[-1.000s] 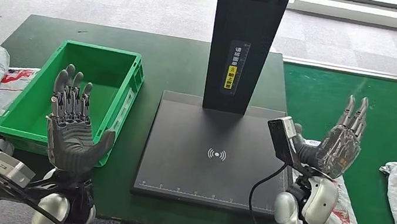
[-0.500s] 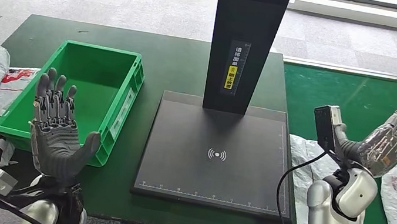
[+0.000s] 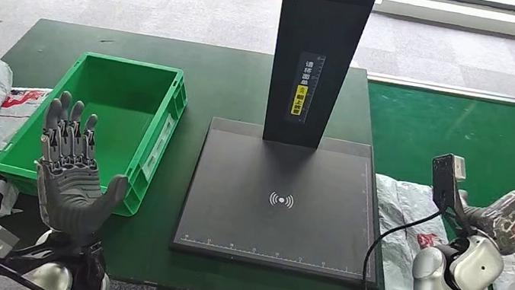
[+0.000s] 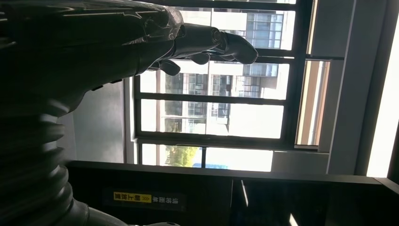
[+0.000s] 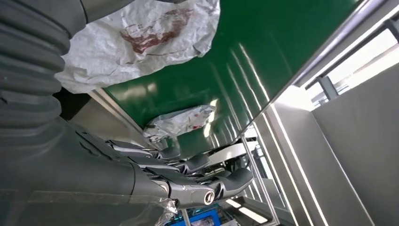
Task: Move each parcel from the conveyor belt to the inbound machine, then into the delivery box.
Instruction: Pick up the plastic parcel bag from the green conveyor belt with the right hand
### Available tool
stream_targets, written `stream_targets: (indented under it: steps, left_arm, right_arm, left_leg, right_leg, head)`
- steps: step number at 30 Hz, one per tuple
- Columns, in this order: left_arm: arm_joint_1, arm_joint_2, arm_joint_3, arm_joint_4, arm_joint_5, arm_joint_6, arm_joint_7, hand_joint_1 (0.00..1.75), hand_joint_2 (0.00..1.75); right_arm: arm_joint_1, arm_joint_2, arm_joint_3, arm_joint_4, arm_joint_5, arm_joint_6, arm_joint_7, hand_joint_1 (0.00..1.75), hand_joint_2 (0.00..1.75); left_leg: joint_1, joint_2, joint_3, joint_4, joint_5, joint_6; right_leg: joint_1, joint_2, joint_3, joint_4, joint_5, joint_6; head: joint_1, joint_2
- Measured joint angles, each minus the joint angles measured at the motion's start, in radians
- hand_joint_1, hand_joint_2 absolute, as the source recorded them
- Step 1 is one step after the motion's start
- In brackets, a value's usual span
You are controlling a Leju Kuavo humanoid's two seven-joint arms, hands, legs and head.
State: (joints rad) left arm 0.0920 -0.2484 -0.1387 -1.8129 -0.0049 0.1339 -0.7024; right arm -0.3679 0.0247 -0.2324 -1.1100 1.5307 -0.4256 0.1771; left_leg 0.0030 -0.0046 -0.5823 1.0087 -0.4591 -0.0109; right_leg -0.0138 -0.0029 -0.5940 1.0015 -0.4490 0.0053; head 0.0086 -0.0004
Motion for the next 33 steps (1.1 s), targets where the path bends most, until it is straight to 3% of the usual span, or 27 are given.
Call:
stream_targets:
  steps: [17,33]
  left_arm:
    - [0.012,-0.006,0.009,-0.010,-0.002,-0.001,0.000,0.00,1.75]
    - [0.004,-0.012,0.023,-0.007,-0.002,-0.002,0.000,0.00,1.75]
  right_arm:
    - [0.038,0.002,-0.087,0.043,0.004,0.054,0.019,0.00,1.75]
    - [0.004,0.003,-0.143,0.234,-0.123,0.147,-0.078,0.00,1.75]
  left_leg:
    - [0.000,0.000,0.000,0.000,0.000,0.000]
    - [0.000,0.000,0.000,0.000,0.000,0.000]
  right_leg:
    - [0.000,0.000,0.000,0.000,0.000,0.000]
    - [0.000,0.000,0.000,0.000,0.000,0.000]
  head:
    - [0.000,0.000]
    - [0.000,0.000]
